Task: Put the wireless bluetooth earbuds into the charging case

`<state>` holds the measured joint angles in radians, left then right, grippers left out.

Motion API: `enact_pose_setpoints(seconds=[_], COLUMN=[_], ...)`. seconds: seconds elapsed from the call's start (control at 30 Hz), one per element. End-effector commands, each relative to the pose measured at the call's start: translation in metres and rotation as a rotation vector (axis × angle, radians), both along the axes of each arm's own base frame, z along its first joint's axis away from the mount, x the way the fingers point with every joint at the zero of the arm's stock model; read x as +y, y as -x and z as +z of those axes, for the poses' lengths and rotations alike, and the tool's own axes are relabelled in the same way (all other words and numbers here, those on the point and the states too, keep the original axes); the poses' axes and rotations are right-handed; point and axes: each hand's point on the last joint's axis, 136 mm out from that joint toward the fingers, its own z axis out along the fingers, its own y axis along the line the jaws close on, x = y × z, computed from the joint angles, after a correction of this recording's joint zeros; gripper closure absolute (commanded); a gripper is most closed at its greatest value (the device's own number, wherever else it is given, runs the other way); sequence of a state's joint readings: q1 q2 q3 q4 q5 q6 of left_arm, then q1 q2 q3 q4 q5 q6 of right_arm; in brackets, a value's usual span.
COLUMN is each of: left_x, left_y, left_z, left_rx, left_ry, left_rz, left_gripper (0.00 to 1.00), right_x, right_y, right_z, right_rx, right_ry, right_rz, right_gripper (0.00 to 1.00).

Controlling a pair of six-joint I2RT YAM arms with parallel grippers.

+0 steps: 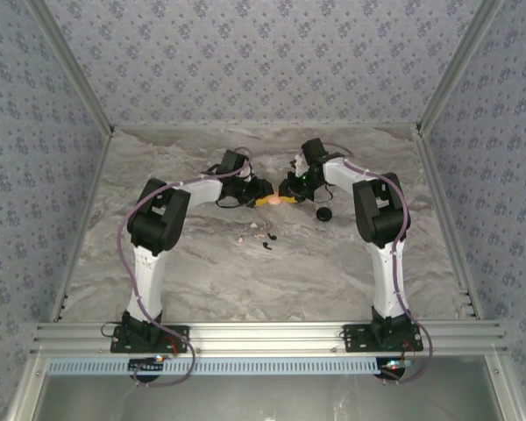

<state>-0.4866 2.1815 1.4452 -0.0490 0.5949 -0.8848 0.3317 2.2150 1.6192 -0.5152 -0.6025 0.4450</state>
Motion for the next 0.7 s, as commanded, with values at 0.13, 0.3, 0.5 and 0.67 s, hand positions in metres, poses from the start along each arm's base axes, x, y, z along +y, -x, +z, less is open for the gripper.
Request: enact_pose_setpoints(seconds=[0.13, 0.3, 0.5, 0.67], left_x=[-0.0134, -0.0133, -0.0127, -0.0169], left_y=[0.0023, 0.0043, 0.0069, 0.0074], left_z=[0.0042, 0.0050, 0.0014, 0.0014], left_rx=[-0.001, 0.001, 0.006, 0.012], left_ry=[0.083, 0.081, 0.069, 0.091], left_rz=[-0.023, -0.030, -0.036, -0.043], left_gripper=[0.64, 0.66, 0.67, 0.66], right_x=[-0.0064, -0.0073, -0.0058, -0.0048], right_y=[0.0115, 0.0104, 0.0094, 0.0096], right_z=[-0.0217, -0.0222, -0.0209, -0.0220], right_rx=[0.075, 0.076, 0.075, 0.081], right_ry=[0.018, 0.015, 0.007, 0.001], right_rz=[-0.009, -0.012, -0.009, -0.007], right_gripper=[0.77, 0.76, 0.76, 0.76])
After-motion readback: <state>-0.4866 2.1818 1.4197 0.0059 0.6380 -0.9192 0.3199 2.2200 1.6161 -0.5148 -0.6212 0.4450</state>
